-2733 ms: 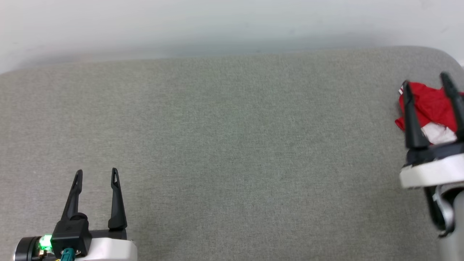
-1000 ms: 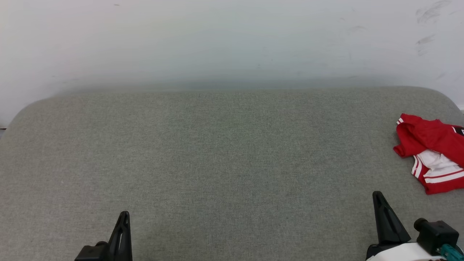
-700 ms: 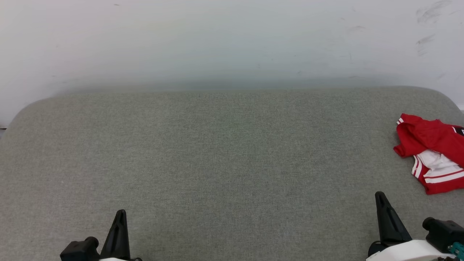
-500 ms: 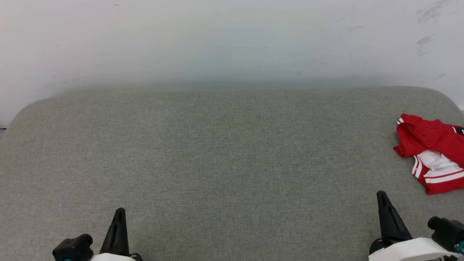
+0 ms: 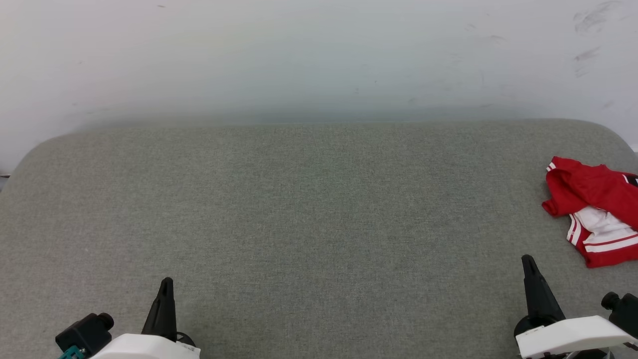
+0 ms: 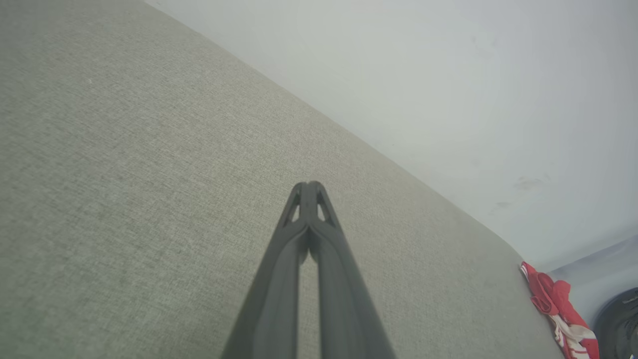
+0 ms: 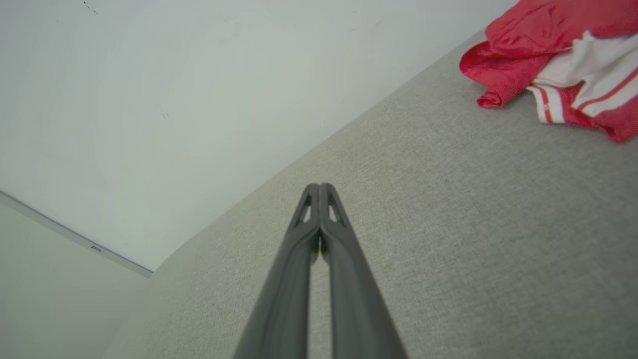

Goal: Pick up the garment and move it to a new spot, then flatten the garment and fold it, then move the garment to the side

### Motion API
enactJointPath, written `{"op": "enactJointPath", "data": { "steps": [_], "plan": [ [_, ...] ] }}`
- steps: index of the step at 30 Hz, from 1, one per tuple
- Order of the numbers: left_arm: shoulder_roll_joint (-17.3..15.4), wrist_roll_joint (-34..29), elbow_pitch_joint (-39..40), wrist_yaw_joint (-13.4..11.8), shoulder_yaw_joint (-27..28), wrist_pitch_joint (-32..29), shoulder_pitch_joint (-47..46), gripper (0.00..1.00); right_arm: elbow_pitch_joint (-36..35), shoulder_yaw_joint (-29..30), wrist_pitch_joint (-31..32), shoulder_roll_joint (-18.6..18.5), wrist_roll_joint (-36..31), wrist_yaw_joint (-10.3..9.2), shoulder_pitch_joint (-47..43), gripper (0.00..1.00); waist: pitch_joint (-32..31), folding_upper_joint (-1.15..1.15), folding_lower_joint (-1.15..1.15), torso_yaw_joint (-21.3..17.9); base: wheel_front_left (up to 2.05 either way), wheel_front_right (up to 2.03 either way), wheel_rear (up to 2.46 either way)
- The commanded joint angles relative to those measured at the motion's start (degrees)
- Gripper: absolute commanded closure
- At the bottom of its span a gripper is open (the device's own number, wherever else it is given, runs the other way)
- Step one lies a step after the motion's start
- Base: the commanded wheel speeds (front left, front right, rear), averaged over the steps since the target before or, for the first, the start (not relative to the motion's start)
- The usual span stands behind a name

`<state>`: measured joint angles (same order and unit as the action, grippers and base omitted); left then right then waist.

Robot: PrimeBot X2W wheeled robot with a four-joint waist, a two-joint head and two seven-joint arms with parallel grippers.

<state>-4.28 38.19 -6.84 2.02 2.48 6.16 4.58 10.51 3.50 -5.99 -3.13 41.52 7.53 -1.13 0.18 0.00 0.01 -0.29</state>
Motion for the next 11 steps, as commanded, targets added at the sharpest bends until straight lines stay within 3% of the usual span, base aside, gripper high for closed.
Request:
{"op": "enactJointPath", "data": {
  "steps": [1,11],
  "plan": [
    [0.0,1.8,0.4,0.3,0.4,-0.4,-1.5,1.0,-0.5,0.2,0.3,-0.3,1.9,-0.01,1.8,1.0,0.0,0.0,0.0,0.0,0.0,0.0,0.0],
    [0.2,10.0,-0.8,1.2,1.0,-2.3,-3.0,1.0,0.1,0.5,2.1,-0.4,9.7,-0.02,2.7,1.0,0.0,0.0,0.0,0.0,0.0,0.0,0.0]
  ]
}}
